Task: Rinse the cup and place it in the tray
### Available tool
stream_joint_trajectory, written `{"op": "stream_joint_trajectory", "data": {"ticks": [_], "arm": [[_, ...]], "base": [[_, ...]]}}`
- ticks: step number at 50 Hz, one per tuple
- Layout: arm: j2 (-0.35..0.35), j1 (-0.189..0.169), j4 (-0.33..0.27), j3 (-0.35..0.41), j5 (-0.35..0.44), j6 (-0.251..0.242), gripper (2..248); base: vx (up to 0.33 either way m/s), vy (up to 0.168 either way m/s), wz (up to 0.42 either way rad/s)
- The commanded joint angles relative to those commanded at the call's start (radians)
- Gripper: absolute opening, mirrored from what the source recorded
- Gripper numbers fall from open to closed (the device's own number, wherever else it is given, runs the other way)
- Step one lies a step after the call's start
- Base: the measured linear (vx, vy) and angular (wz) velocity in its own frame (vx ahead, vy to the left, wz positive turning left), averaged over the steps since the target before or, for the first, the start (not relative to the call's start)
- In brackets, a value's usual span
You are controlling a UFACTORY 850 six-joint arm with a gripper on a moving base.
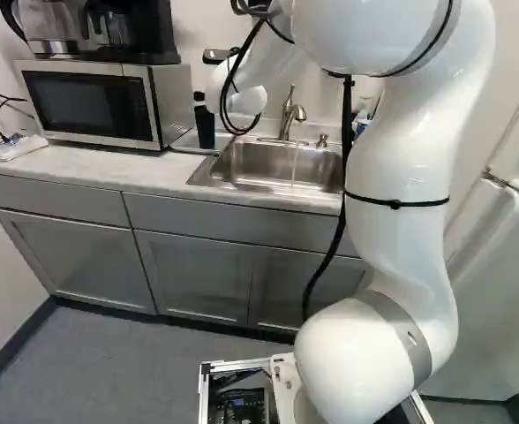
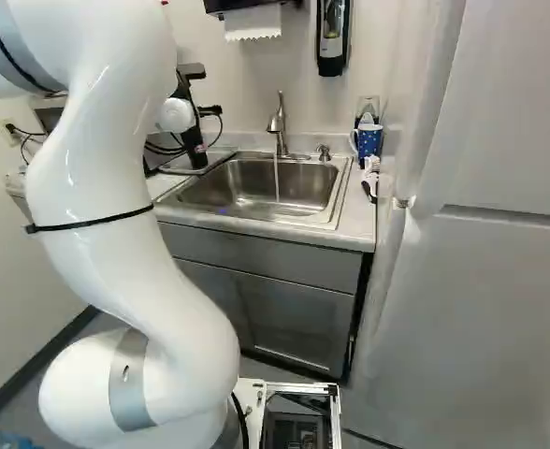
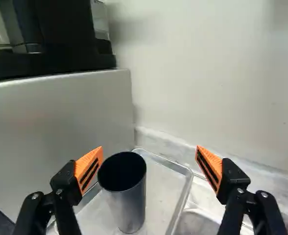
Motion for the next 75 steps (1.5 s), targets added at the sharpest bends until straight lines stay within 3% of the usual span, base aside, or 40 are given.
{"op": "stream_joint_trajectory", "data": {"ticks": [39, 75], "arm": [[0.078, -0.096, 0.0, 0.007, -0.037, 0.0, 247], [0.098, -0.188, 0.0, -0.028, -0.052, 0.0, 247]], "base": [[0.0, 0.0, 0.0], [0.0, 0.0, 0.0]]}}
